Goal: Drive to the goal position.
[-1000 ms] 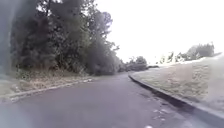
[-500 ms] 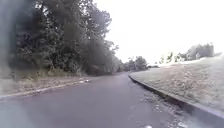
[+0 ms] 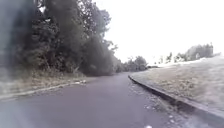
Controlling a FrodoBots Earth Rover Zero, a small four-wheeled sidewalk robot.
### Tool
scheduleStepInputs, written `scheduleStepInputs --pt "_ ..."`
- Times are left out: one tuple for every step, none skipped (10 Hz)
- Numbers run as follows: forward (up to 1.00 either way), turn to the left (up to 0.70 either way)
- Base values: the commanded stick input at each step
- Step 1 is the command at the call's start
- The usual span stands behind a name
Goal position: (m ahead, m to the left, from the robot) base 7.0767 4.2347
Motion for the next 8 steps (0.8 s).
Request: scheduleStepInputs --pt "1.0 0.0" --pt "1.0 0.0" --pt "1.0 0.0" --pt "1.0 0.0" --pt "1.0 0.0" --pt "1.0 0.0" --pt "1.0 0.0" --pt "1.0 0.0"
